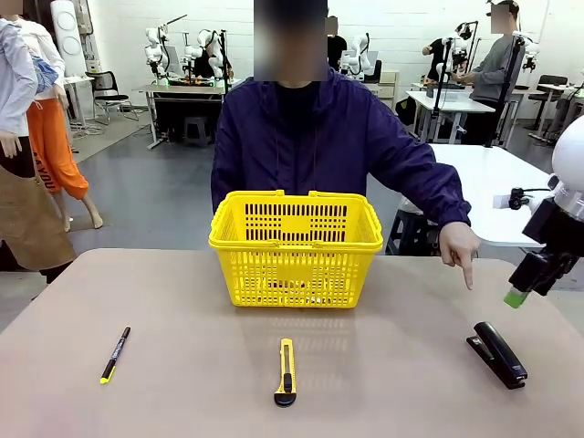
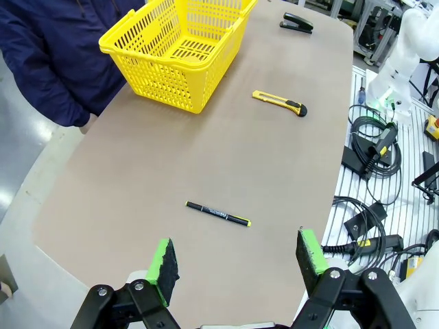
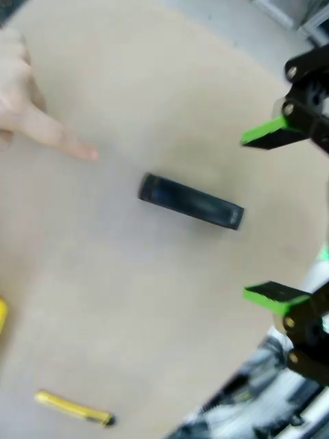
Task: Place the items the person wants into the basket.
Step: Pick up the item the person points to and place it in the Market Basket.
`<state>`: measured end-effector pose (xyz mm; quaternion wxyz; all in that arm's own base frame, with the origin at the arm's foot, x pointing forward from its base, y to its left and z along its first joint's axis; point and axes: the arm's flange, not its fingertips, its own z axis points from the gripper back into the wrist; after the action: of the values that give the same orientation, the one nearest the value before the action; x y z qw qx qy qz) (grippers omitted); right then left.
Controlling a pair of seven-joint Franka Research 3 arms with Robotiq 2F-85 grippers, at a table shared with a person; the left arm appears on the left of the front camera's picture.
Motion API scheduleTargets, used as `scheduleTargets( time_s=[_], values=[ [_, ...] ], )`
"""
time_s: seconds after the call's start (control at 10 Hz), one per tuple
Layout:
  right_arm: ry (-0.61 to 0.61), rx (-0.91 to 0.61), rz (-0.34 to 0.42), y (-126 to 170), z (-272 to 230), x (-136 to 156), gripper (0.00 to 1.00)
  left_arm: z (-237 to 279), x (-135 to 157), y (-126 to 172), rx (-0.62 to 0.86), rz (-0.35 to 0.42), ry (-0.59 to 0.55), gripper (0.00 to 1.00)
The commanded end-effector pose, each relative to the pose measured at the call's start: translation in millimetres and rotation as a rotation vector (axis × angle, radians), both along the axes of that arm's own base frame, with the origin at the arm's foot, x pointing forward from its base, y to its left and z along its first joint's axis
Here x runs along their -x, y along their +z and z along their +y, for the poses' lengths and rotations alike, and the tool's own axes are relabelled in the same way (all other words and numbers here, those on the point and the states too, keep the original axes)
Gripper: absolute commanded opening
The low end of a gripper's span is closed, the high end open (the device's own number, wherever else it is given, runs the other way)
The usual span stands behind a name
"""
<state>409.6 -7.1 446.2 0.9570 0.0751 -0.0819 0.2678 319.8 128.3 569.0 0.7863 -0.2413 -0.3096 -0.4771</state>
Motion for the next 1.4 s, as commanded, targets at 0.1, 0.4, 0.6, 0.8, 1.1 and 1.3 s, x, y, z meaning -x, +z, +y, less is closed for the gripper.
scheduleTargets(
  time_s=[0.1,0.4,0.6,0.8,1.1,1.3],
  values=[
    [-0.023,0.011,0.004,-50.9,13.6,-13.3,1.0,2.2,-0.1,0.2,0.016,-0.017,-0.015,0.9],
    [-0.012,0.047,0.062,-70.0,22.8,-22.7,1.0,2.2,-0.1,0.2,0.016,-0.017,-0.015,0.9],
    [-0.033,0.045,0.042,-67.3,21.1,-21.0,1.0,2.2,-0.1,0.2,0.016,-0.017,-0.015,0.9],
    [0.004,0.025,0.064,-75.0,20.6,-17.3,1.0,2.2,-0.1,0.2,0.016,-0.017,-0.015,0.9],
    [0.004,0.025,0.064,-75.0,20.6,-17.3,1.0,2.2,-0.1,0.2,0.016,-0.017,-0.015,0.9],
    [0.004,0.025,0.064,-75.0,20.6,-17.3,1.0,2.2,-0.1,0.2,0.016,-0.017,-0.015,0.9]
  ],
)
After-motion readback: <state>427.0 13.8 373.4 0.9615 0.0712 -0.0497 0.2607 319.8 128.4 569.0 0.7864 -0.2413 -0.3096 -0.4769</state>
